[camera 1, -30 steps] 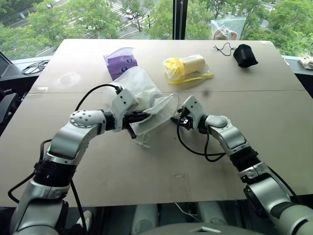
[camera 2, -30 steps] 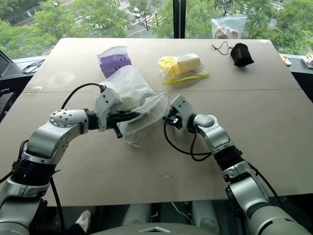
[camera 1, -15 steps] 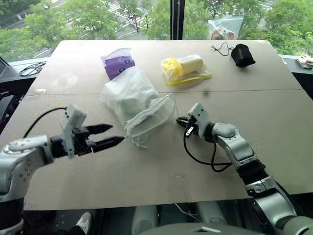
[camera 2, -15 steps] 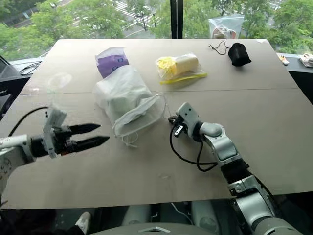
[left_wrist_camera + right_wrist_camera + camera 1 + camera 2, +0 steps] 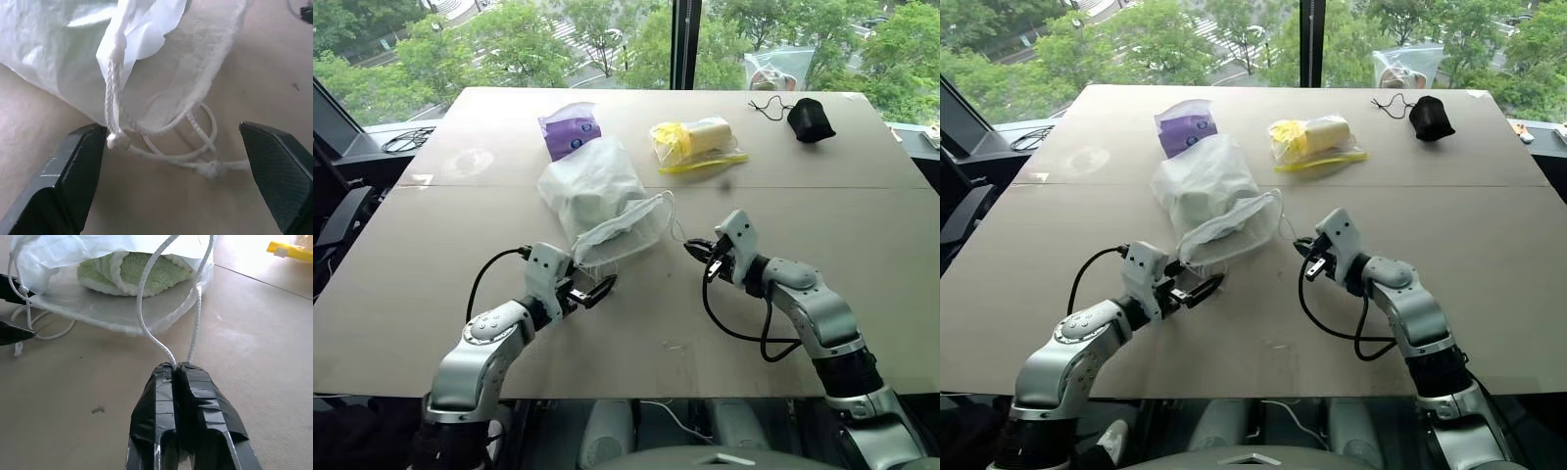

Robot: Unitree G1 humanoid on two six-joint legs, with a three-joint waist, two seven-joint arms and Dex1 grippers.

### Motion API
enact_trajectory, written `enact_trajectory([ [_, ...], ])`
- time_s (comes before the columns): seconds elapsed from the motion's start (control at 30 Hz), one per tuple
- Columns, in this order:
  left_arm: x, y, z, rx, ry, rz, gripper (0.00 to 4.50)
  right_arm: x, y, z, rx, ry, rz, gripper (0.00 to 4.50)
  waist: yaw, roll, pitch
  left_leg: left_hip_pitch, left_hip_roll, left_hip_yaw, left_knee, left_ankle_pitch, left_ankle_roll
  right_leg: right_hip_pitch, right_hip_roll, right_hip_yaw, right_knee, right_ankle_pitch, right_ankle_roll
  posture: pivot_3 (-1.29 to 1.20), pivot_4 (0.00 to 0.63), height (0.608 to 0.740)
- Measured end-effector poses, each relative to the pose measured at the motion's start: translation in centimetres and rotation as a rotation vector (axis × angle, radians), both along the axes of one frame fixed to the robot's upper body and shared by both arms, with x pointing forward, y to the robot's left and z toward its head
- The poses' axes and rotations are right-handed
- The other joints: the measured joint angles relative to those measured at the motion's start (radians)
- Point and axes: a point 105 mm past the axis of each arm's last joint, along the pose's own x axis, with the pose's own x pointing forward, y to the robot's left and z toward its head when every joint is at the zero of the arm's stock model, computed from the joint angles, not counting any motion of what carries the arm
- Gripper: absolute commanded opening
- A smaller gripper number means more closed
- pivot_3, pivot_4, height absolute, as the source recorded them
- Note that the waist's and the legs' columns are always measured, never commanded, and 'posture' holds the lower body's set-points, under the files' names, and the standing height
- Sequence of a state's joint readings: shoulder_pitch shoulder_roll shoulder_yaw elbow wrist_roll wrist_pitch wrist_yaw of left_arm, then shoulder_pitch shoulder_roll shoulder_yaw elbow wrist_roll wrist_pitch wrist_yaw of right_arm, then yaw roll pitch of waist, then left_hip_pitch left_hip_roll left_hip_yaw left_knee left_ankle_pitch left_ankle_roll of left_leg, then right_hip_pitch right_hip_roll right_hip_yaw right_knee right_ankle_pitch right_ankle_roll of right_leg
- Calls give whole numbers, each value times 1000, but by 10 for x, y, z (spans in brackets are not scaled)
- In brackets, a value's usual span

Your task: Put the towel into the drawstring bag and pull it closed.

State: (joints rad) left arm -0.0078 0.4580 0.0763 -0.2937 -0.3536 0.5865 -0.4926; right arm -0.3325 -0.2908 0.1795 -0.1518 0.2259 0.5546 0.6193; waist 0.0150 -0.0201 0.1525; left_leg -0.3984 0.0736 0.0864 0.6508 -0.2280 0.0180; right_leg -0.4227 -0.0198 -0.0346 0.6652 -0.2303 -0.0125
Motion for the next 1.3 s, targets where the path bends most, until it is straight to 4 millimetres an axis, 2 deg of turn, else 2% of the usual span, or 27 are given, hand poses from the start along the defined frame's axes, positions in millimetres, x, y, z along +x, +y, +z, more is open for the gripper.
enact_trajectory([
  [0.07, 8, 0, -2, 4, -19, 40, 3609, 1, -2, 1, 10, 5, -14, 0, -1, 2, -1, 0, 0, 0, 0, 0, 0, 0, 0, 1, 0, 0, 0, 0, 150, 740],
  [0.17, 12, 5, -5, 22, -41, 88, 2224, 6, -10, 4, 15, -8, -68, 0, -1, 3, -2, 1, 0, 0, 0, 0, 0, 0, 1, 1, 0, 0, 0, 0, 150, 740],
  [0.2, 12, 7, -6, 37, -46, 101, 2025, 7, -13, 5, 17, -14, -84, 0, -1, 4, -2, 0, 0, 0, 0, 0, 0, 0, 1, 1, 0, 0, 1, 0, 150, 740],
  [0.23, 12, 12, -7, 65, -59, 117, 1340, 11, -17, 8, 21, -29, -111, 0, -3, 4, -2, 0, 0, 1, 0, 0, 0, 0, 0, 1, 0, 0, 1, 0, 150, 740],
  [0.3, 13, 20, -5, 114, -90, 151, 462, 18, -24, 18, 32, -66, -158, 0, -9, 4, -2, 0, 0, 2, -1, 0, 0, -1, 1, 3, -1, 1, 1, 0, 150, 740],
  [0.33, 14, 31, -2, 152, -114, 195, 17, 24, -30, 29, 42, -103, -192, 0, -16, 4, -2, 0, 1, 2, -1, 0, 0, -1, 1, 3, -1, 1, 2, 0, 150, 740],
  [0.43, 22, 69, 9, 263, -173, 337, 17, 36, -44, 60, 77, -209, -262, 0, -29, 2, -1, 0, 1, 1, -3, 0, 0, -2, 3, 2, -1, 1, 2, 0, 150, 740],
  [0.5, 31, 87, 32, 352, -272, 392, 17, 43, -50, 82, 94, -277, -300, 0, -28, -1, 1, -5, 1, 0, -3, 0, 0, -7, 3, 1, 0, 2, 3, 0, 150, 740],
  [0.53, 40, 91, 55, 390, -357, 408, 17, 49, -53, 96, 103, -318, -318, 0, -25, -1, 2, -10, 1, 0, -3, 0, 0, -11, 4, 0, 0, 2, 3, 0, 150, 740],
  [0.57, 51, 92, 93, 438, -487, 414, 17, 55, -53, 120, 110, -388, -330, 0, -22, -2, 2, -19, 0, 0, 0, 1, -1, -18, 6, -2, 1, 3, 2, 0, 150, 740],
  [0.63, 59, 89, 148, 496, -665, 409, 17, 58, -57, 156, 116, -497, -347, 0, -19, -2, 2, -21, -1, 1, 0, 1, -1, -20, 6, 0, 1, 5, 0, 0, 150, 740],
  [0.7, 62, 85, 191, 544, -791, 390, 17, 59, -67, 187, 103, -589, -385, 0, -18, -2, 2, -23, -1, 2, -2, 1, -1, -20, 4, 1, -3, 4, 1, 0, 150, 740],
  [0.77, 62, 84, 221, 592, -867, 373, 17, 60, -83, 214, 77, -679, -436, 0, -19, -2, 2, -24, -2, 6, -3, 0, 0, -21, 2, 3, -4, 2, 4, 0, 150, 740],
  [0.83, 67, 87, 227, 594, -862, 383, 17, 61, -97, 225, 57, -716, -495, 0, -21, -2, 2, -24, -2, 11, -3, 0, -1, -22, 1, 6, -4, 1, 7, 0, 150, 740],
  [0.97, 86, 108, 214, 516, -745, 492, 17, 70, -125, 228, -4, -734, -643, 0, -28, -2, 2, -32, -1, 16, -2, 0, -1, -30, 1, 5, -3, 1, 7, 0, 150, 740],
  [1.03, 89, 113, 211, 475, -717, 529, 17, 72, -137, 230, -17, -741, -711, 0, -28, -3, 3, -32, -1, 16, -2, 0, -1, -30, 2, 4, -3, 1, 7, 0, 150, 740],
  [1.17, 92, 137, 210, 300, -640, 680, 17, 66, -193, 241, -33, -784, -986, 0, -25, -3, 3, -33, -1, 16, -1, 0, -1, -30, 1, 2, -2, 1, 7, 0, 150, 740],
  [1.2, 93, 143, 207, 253, -613, 716, 17, 58, -218, 247, -47, -814, -1091, 0, -23, -3, 3, -33, -1, 16, 0, 0, -1, -30, 0, 2, -1, 1, 7, 0, 150, 740],
  [1.3, 97, 146, 200, 204, -579, 736, 17, 48, -244, 254, -66, -853, -1200, 0, -24, -3, 3, -32, -1, 17, 1, 1, -1, -30, 0, 3, -1, 1, 7, 0, 150, 740],
])
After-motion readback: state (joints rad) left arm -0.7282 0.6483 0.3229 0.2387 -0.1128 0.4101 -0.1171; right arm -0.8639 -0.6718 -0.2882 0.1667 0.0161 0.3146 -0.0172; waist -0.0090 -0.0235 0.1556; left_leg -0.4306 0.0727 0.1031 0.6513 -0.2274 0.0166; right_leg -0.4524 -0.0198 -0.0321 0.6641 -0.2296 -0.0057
